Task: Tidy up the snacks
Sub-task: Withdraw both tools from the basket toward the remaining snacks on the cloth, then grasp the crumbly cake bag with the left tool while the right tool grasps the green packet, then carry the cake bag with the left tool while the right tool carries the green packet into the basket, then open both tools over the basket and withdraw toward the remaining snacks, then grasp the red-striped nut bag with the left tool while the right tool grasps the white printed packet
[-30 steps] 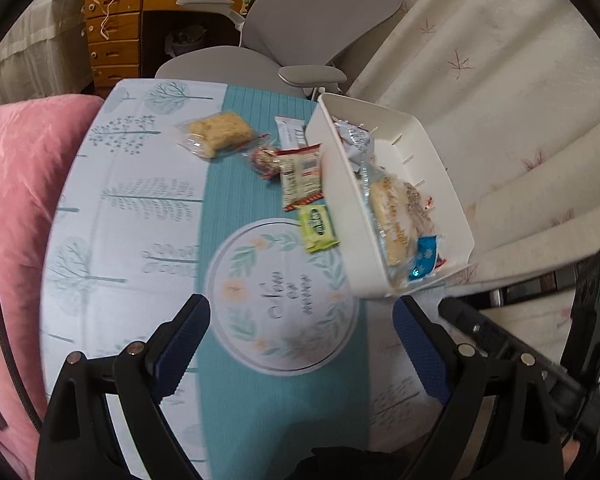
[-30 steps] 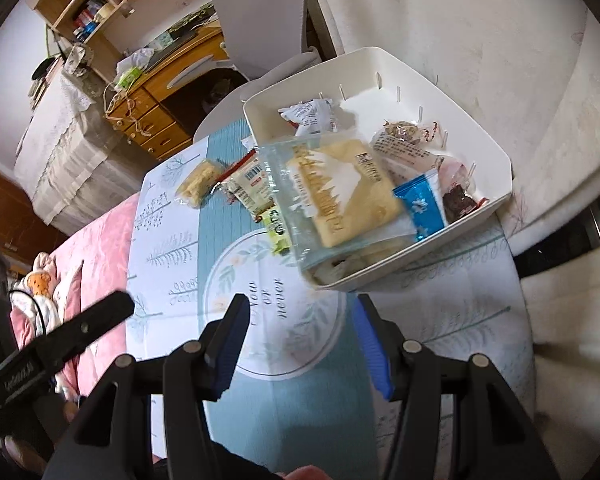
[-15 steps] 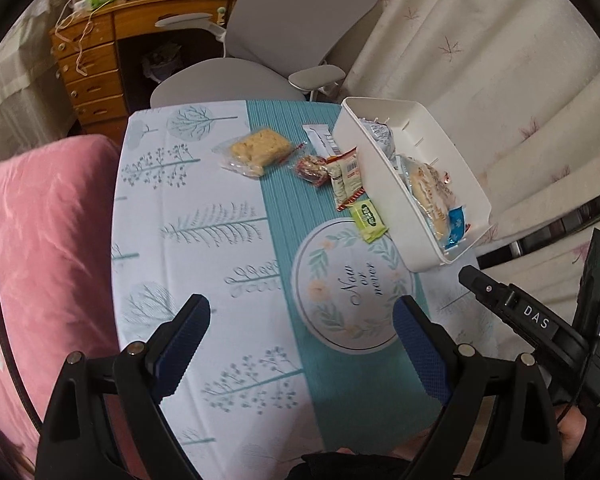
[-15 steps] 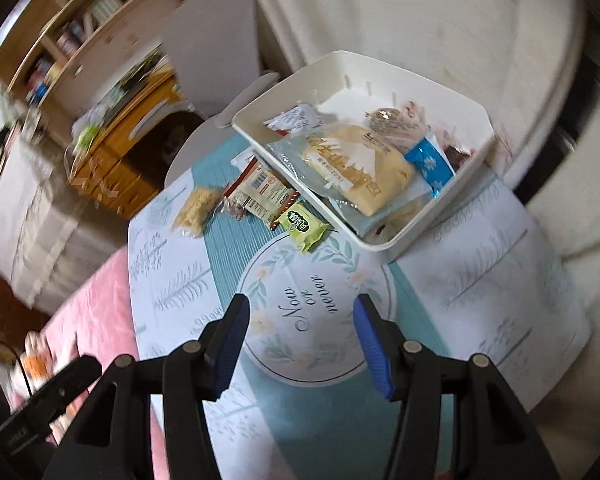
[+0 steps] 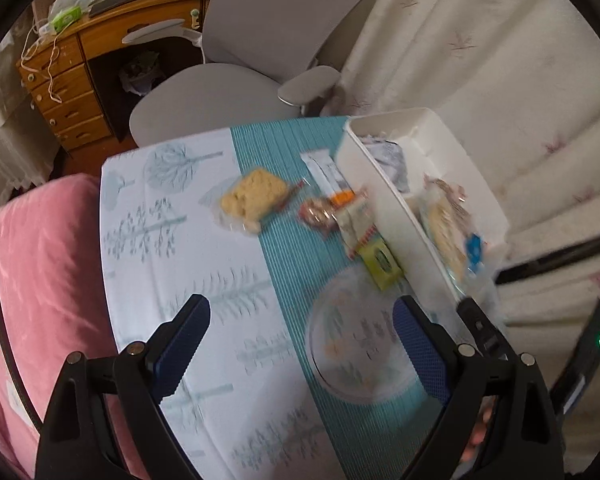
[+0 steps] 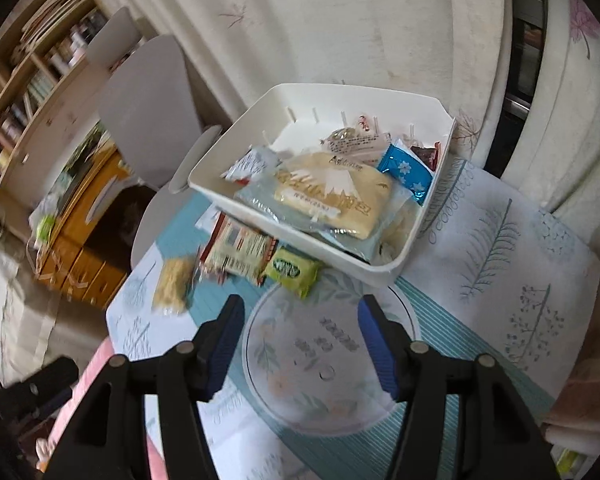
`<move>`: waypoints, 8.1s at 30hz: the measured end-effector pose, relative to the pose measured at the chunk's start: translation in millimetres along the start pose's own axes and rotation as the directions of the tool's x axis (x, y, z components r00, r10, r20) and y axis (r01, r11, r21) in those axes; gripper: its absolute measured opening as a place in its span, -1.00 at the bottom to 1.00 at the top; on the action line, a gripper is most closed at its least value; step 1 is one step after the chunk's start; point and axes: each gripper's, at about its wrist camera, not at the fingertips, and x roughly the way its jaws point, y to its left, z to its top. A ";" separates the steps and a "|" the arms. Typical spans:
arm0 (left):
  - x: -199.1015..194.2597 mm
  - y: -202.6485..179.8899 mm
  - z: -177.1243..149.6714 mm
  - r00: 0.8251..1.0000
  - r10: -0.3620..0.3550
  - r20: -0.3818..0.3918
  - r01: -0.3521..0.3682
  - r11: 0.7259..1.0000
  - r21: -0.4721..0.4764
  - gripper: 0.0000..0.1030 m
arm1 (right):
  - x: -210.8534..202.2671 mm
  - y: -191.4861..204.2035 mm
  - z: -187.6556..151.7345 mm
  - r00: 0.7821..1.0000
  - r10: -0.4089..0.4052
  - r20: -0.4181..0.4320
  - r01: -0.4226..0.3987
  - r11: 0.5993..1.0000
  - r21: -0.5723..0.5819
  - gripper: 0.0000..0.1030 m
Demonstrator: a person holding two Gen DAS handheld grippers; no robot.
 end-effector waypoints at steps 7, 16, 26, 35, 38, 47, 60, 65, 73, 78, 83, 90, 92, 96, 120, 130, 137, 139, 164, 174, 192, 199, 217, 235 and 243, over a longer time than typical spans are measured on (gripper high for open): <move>67.7 8.1 47.0 0.998 0.049 -0.046 -0.048 0.999 0.013 0.79 | 42.9 2.0 0.5 0.999 -0.040 0.019 0.039 0.998 0.059 0.24; 146.8 34.0 66.9 0.992 0.102 -0.071 -0.105 0.994 -0.028 0.79 | 98.8 17.1 -6.0 0.995 -0.095 -0.027 0.096 0.994 0.055 0.26; 190.4 48.2 67.2 0.994 0.106 -0.022 -0.106 0.994 -0.034 0.79 | 132.3 38.1 -20.4 0.986 -0.164 0.010 0.164 0.986 -0.034 0.35; 212.0 46.3 76.2 0.985 0.174 0.001 -0.174 0.984 0.038 0.79 | 151.5 36.1 -21.3 0.978 -0.208 -0.002 0.207 0.976 -0.065 0.38; 214.4 47.5 75.5 0.985 0.170 0.012 -0.170 0.985 0.042 0.77 | 152.7 37.9 -22.2 0.977 -0.212 0.018 0.212 0.973 -0.086 0.40; 214.3 45.6 70.2 0.980 0.192 0.058 -0.193 0.981 0.024 0.07 | 162.5 56.1 -23.3 0.974 -0.221 0.059 0.228 0.956 -0.185 0.40; 176.5 49.0 36.1 0.985 0.173 0.024 -0.173 0.985 0.014 0.06 | 159.2 56.1 -17.1 0.980 -0.194 0.055 0.201 0.952 -0.231 0.10; 145.2 50.4 17.6 0.990 0.137 0.032 -0.136 0.990 -0.019 0.06 | 138.4 60.3 -15.6 0.986 -0.149 0.078 0.165 0.952 -0.258 -0.26; 87.5 39.1 -20.4 0.993 0.087 0.074 -0.088 0.996 0.010 0.06 | 97.9 64.6 -16.3 0.993 -0.064 0.096 0.092 0.942 -0.322 -0.93; 52.4 39.0 -48.5 0.993 0.061 0.099 -0.062 0.998 0.007 0.06 | 72.6 59.4 -24.0 0.993 -0.032 0.112 0.069 0.938 -0.339 -0.96; 25.4 44.3 -77.1 0.995 0.036 0.092 -0.033 0.999 -0.036 0.06 | 46.1 49.1 -27.2 0.993 -0.017 0.116 0.056 0.939 -0.340 -0.96; -9.1 37.2 -111.5 0.994 0.005 0.111 0.003 0.998 -0.066 0.06 | -8.1 29.9 -30.6 0.987 0.004 0.160 0.053 0.936 -0.347 -0.96; -18.7 32.2 -118.2 0.993 -0.016 0.121 0.024 0.997 -0.067 0.06 | -21.9 23.0 -29.7 0.985 0.011 0.172 0.050 0.936 -0.348 -0.96; -38.6 13.2 -132.8 0.989 -0.040 0.141 0.048 0.997 -0.054 0.06 | -45.9 9.0 -25.6 0.981 0.035 0.191 0.036 0.934 -0.356 -0.96; -9.2 -183.6 -111.6 0.964 -0.050 0.260 0.096 0.981 -0.168 0.06 | -41.9 -83.8 112.6 0.970 0.200 0.141 -0.081 0.806 -0.586 -0.96; 28.9 -229.6 -74.3 0.961 -0.047 0.273 0.106 0.973 -0.205 0.06 | -9.8 -108.0 169.1 0.972 0.201 0.118 -0.084 0.772 -0.630 -0.96; 63.8 -247.6 -44.4 0.956 -0.063 0.286 0.131 0.965 -0.227 0.06 | 15.2 -108.7 187.2 0.976 0.202 0.082 -0.089 0.715 -0.694 -0.96; 73.5 -249.6 -37.5 0.954 -0.069 0.292 0.143 0.960 -0.240 0.06 | 21.7 -108.4 186.6 0.979 0.192 0.069 -0.085 0.694 -0.715 -0.96; 90.7 -190.8 -77.9 0.980 -0.032 0.197 0.114 0.899 -0.423 0.53 | 51.4 -103.8 167.4 0.996 0.073 -0.051 -0.088 0.705 -0.704 -0.40; 64.5 -145.1 -114.3 0.986 -0.045 0.163 0.106 0.916 -0.386 0.54 | 39.1 -93.7 136.7 0.991 0.006 -0.133 -0.084 0.799 -0.595 -0.39; -10.1 5.3 -144.9 0.988 -0.018 0.151 0.055 0.969 -0.241 0.55 | 16.6 -58.9 70.5 0.928 -0.034 -0.371 0.005 0.997 -0.078 0.12; -13.6 30.8 -108.9 0.991 -0.019 0.136 0.039 0.989 -0.145 0.57 | 26.7 -46.4 57.2 0.910 0.058 -0.410 -0.004 0.991 0.131 0.36; 100.8 39.2 3.6 0.994 -0.098 -0.052 0.075 0.942 -0.327 0.60 | 104.2 6.4 40.2 0.920 0.215 -0.329 -0.106 0.942 0.318 0.41; 208.8 47.5 47.0 0.948 -0.266 -0.174 0.107 0.782 -0.614 0.55 | 178.6 51.2 37.3 0.915 0.218 -0.339 -0.166 0.970 0.178 0.41; 232.7 32.8 55.6 0.932 -0.264 -0.249 0.061 0.791 -0.609 0.37 | 197.7 55.7 35.5 0.912 0.202 -0.358 -0.156 0.976 0.154 0.41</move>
